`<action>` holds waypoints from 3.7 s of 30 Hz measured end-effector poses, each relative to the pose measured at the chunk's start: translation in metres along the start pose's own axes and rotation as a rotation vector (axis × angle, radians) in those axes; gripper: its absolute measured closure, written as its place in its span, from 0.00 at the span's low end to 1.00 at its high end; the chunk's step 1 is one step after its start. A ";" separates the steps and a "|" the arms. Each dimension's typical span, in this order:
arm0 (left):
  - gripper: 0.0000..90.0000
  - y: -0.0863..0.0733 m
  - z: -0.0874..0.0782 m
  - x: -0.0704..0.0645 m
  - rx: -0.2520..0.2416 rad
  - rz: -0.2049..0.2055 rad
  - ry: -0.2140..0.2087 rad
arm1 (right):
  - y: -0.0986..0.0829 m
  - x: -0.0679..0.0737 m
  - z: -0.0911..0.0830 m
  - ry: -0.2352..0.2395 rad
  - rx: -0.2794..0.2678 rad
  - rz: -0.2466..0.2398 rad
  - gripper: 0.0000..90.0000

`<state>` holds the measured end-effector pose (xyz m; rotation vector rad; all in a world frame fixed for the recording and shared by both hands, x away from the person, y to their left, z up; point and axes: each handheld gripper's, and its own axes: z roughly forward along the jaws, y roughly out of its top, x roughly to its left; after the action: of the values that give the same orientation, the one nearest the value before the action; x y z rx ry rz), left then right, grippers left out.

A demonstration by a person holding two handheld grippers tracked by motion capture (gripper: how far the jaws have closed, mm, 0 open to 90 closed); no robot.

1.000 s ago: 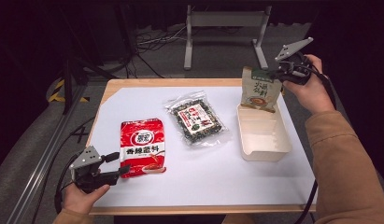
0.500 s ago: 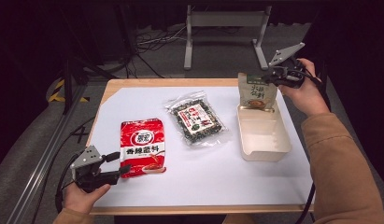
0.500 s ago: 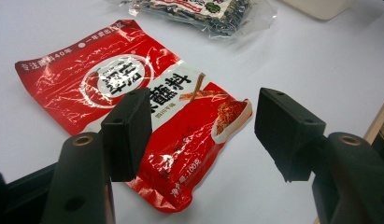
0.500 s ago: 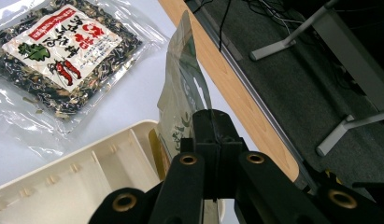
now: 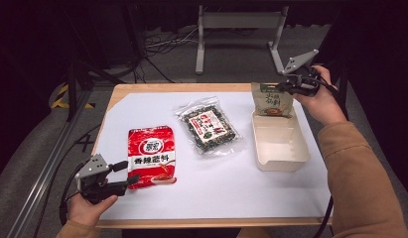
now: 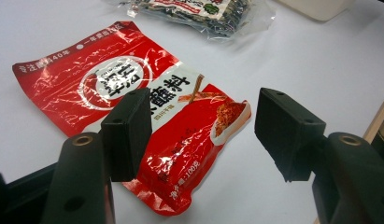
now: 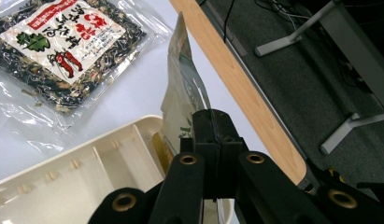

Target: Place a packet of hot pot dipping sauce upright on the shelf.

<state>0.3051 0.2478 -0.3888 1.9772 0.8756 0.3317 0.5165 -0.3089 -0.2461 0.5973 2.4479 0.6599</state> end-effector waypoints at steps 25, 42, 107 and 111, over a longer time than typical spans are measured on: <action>0.39 0.003 0.005 0.000 0.000 0.018 -0.006 | -0.022 -0.004 0.010 -0.020 0.015 0.143 0.81; 0.32 0.017 0.009 0.005 -0.031 0.062 0.002 | -0.018 0.005 -0.024 -0.127 -0.101 0.176 0.47; 0.18 0.047 0.026 0.060 -0.046 -0.017 0.061 | -0.010 0.171 -0.043 0.191 -0.380 0.264 0.48; 0.17 0.049 0.028 0.072 -0.052 -0.043 0.079 | -0.011 0.173 -0.039 0.199 -0.375 0.259 0.48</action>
<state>0.3932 0.2640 -0.3712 1.9052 0.9490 0.4065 0.3591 -0.2383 -0.2880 0.7275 2.3500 1.3037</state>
